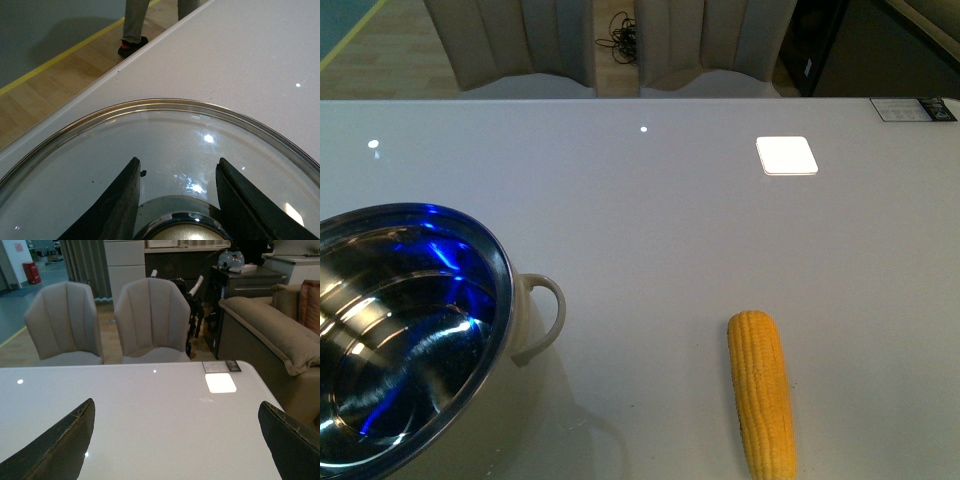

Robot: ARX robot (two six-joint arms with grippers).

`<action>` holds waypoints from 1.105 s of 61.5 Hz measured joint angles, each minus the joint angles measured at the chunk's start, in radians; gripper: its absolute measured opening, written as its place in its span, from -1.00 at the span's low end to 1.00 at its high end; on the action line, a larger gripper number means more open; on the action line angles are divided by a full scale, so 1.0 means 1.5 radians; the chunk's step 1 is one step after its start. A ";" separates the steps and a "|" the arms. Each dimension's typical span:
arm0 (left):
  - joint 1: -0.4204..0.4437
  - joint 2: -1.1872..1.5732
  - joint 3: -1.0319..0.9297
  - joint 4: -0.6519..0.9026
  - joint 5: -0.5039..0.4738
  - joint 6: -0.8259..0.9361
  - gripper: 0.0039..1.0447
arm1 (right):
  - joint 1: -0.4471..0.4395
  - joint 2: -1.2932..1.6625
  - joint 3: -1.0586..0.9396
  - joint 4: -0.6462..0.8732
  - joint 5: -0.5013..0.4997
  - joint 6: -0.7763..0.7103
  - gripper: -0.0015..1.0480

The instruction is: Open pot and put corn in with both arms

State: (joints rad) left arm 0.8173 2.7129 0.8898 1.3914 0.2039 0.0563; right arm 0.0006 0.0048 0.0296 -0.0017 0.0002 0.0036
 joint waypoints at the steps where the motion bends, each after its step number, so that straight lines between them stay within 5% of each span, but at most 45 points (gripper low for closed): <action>1: 0.000 0.001 0.000 0.002 0.000 0.000 -0.24 | 0.000 0.000 0.000 0.000 0.000 0.000 0.83; 18: 0.001 -0.002 0.003 0.010 0.002 0.001 -0.21 | 0.000 0.000 0.000 0.000 0.000 0.000 0.83; 38: 0.007 -0.011 -0.002 -0.005 0.008 -0.030 0.89 | 0.000 0.000 0.000 0.000 0.000 0.000 0.83; 68: -0.010 -0.198 -0.062 -0.094 0.046 -0.031 0.87 | 0.000 0.000 0.000 0.000 0.000 0.000 0.83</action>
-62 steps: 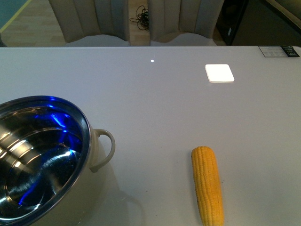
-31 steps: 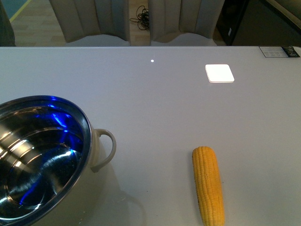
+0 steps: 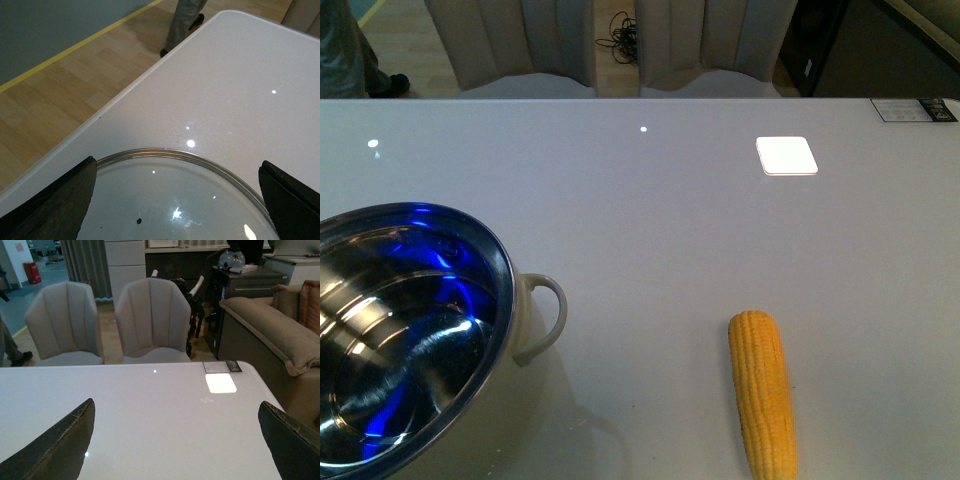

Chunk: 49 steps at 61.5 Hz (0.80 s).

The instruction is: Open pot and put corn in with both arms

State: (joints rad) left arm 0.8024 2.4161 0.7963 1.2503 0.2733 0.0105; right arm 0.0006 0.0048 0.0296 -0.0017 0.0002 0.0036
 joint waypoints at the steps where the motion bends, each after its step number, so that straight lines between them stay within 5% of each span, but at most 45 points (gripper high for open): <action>1: 0.000 -0.012 -0.006 -0.004 0.005 0.000 0.87 | 0.000 0.000 0.000 0.000 0.000 0.000 0.83; 16: -0.005 -0.218 -0.100 -0.108 0.076 -0.010 0.87 | 0.000 0.000 0.000 0.000 0.000 0.000 0.83; 49: -0.151 -0.770 -0.323 -0.246 0.025 -0.137 0.87 | 0.000 0.000 0.000 0.000 0.000 0.000 0.83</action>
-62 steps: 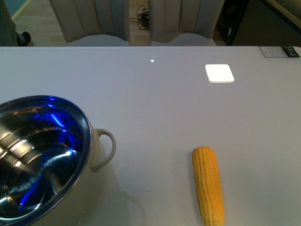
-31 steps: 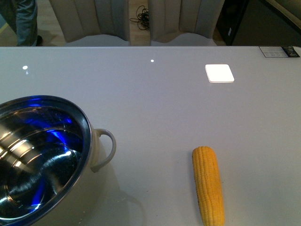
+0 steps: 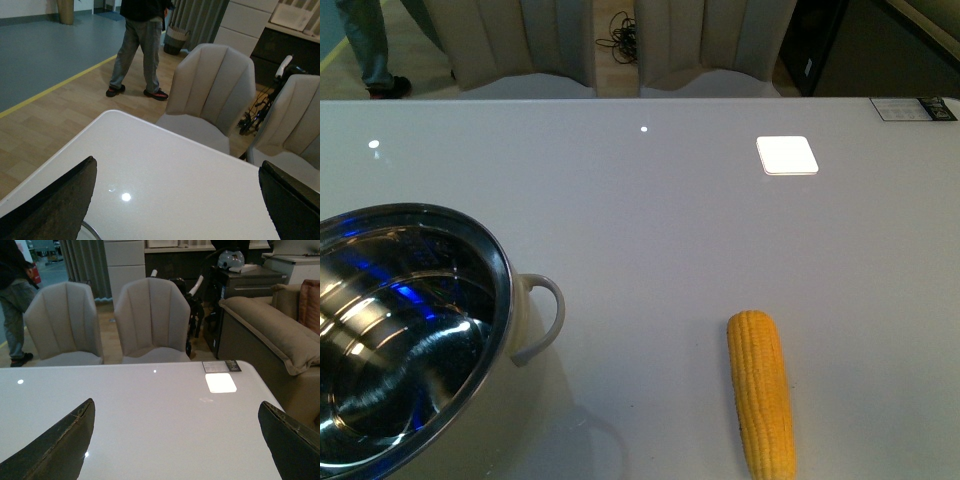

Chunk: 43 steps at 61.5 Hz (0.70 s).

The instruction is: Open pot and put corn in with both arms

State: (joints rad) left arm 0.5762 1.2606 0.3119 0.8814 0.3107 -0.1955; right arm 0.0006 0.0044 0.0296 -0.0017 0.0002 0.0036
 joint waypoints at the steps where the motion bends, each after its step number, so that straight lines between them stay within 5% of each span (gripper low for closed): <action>1: -0.001 -0.020 -0.007 -0.008 0.002 -0.005 0.87 | 0.000 0.000 0.000 0.000 0.000 0.000 0.83; 21: 0.001 -0.395 -0.110 -0.235 0.069 -0.053 0.87 | 0.000 0.000 0.000 0.000 0.000 0.000 0.83; 43: 0.003 -0.468 -0.114 -0.310 0.094 -0.051 0.85 | 0.000 0.000 0.000 0.000 0.000 0.000 0.83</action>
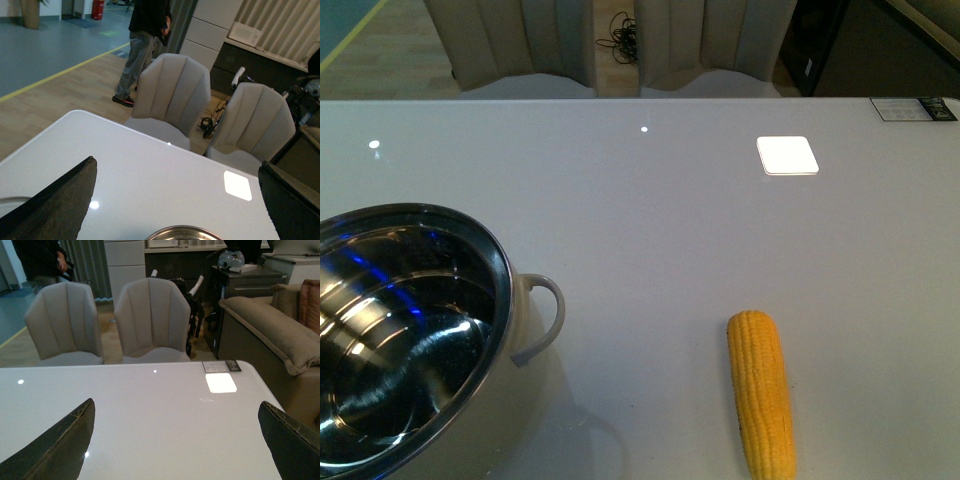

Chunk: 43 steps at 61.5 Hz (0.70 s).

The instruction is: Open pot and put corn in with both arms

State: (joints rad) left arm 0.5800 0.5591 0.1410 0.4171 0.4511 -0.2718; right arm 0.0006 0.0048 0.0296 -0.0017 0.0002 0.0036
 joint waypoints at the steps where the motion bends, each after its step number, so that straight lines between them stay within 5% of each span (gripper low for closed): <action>1: 0.000 -0.002 -0.001 -0.001 0.031 0.028 0.76 | 0.000 0.000 0.000 0.000 0.000 0.000 0.83; 7: -0.069 -0.071 -0.027 -0.052 0.004 0.137 0.24 | 0.000 0.000 0.000 0.000 0.000 0.000 0.83; 27: -0.223 -0.194 -0.059 -0.137 -0.146 0.172 -0.90 | 0.000 0.000 0.000 0.000 0.000 0.000 0.83; 43: -0.294 -0.282 -0.085 -0.205 -0.215 0.174 -0.94 | 0.000 0.000 0.000 0.000 0.000 0.000 0.83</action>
State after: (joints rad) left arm 0.1387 0.1356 0.0139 0.1093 0.1284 -0.0105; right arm 0.0006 0.0044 0.0296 -0.0017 0.0006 0.0036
